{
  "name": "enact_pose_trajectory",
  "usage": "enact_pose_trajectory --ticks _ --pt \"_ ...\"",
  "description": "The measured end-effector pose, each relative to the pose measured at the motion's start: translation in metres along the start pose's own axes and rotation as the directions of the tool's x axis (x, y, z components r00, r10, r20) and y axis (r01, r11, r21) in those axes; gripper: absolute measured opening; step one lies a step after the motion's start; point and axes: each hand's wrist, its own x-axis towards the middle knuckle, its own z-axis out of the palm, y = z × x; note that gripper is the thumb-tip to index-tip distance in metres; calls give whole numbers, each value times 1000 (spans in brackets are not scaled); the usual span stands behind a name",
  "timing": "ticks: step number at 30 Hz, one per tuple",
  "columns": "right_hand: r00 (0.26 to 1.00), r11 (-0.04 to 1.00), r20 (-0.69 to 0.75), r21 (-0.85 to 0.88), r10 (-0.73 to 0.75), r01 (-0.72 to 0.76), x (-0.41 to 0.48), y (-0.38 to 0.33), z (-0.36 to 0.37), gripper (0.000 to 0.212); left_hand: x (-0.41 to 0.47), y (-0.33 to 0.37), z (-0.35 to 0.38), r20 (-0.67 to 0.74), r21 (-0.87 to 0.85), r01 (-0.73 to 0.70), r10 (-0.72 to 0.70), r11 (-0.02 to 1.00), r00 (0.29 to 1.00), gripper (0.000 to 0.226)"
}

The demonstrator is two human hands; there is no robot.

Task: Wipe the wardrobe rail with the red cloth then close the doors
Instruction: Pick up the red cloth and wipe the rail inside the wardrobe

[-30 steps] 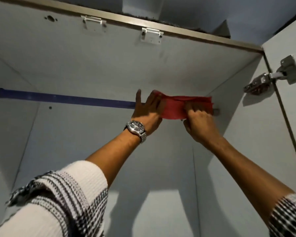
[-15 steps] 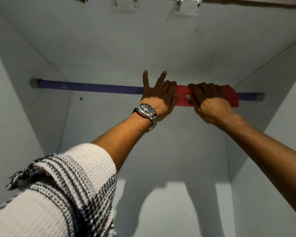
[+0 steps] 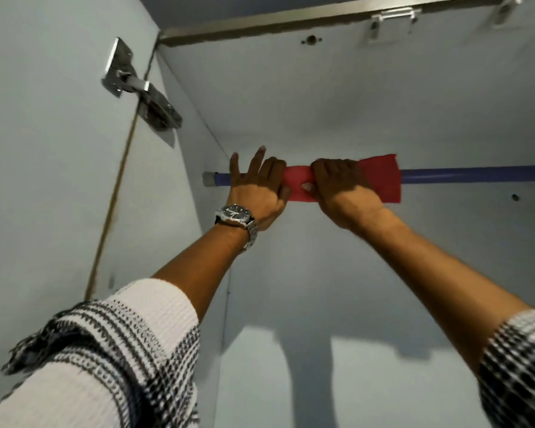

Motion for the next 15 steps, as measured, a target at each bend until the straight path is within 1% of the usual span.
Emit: enact_pose_trajectory --ticks 2,5,8,10,13,15 --pt "999 1000 30 -2 -12 12 19 -29 7 43 -8 -25 -2 8 21 68 -68 997 998 44" --pt "997 999 70 -22 -32 34 41 -61 16 45 -15 -54 -5 8 -8 137 -137 991 991 40" --pt "997 998 68 -45 -34 37 44 -68 20 51 -13 -58 -3 24 1 135 -135 991 991 38" --pt "997 998 66 -58 -32 36 42 -68 20 53 -12 -56 0 43 -13 164 -164 986 986 41" --pt "996 995 73 -78 -53 58 41 -67 21 52 -19 -57 0 29 -42 201 -200 979 979 41" --pt "996 996 55 -52 -64 67 40 -65 21 50 -26 -57 -1 19 -52 204 -204 977 979 48"
